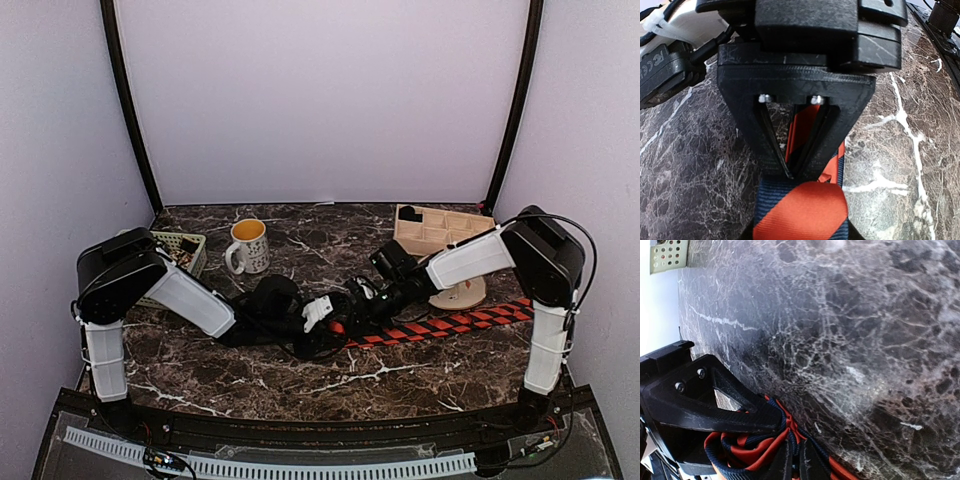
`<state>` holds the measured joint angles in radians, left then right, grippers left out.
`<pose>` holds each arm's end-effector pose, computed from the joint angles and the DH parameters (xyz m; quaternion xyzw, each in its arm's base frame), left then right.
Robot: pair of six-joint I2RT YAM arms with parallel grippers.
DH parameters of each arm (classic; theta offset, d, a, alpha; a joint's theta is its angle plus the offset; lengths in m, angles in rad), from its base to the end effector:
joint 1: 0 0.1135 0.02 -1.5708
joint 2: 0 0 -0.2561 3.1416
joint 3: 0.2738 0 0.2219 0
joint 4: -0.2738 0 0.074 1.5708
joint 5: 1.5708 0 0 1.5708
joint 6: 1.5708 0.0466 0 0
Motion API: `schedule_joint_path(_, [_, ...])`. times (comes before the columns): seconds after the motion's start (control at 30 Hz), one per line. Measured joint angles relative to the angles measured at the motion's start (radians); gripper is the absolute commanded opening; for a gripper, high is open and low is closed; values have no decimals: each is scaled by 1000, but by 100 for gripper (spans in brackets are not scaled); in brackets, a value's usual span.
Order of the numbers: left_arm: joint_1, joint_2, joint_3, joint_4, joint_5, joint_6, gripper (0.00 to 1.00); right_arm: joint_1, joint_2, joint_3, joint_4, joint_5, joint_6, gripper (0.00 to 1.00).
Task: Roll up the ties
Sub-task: Roll the tie at the center of the board.
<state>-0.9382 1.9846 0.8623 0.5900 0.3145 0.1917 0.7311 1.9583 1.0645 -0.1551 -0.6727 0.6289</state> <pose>0.2081 -0.3082 0.1214 0.5247 0.6826 -0.3053 0.4068 0.2430 0.2569 0.1259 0.1316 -0.9065 -0.4011 0.0111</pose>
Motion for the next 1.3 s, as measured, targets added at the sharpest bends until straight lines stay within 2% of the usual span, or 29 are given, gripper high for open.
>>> schedule_joint_path(0.1, [-3,0,9,-21,-16,9,33,0,-10,-8,6,-1,11,27])
schedule_joint_path(0.2, [-3,-4,18,-45,-25,12,31,-6,-45,-25,1,11,21,34])
schedule_joint_path(0.6, [-14,-26,20,-101,-75,14,31,-23,-163,-52,-31,8,87,44])
schedule_joint_path(0.83, [-15,-29,22,-109,-84,14,31,2,-151,-10,-29,-26,111,34])
schedule_joint_path(0.97, [-16,-29,22,-110,-86,14,31,15,-108,-1,-30,-28,111,21])
schedule_joint_path(1.07, [-16,-29,22,-111,-87,14,32,16,-84,4,-35,-27,104,1])
schedule_joint_path(1.1, [-16,-29,23,-112,-87,14,33,16,-79,5,-37,-26,102,0])
schedule_joint_path(1.2, [-16,-30,26,-120,-88,14,40,16,-77,7,-42,-24,90,0])
schedule_joint_path(1.3, [-16,-35,26,-135,-95,10,54,16,-77,6,-49,-21,84,0])
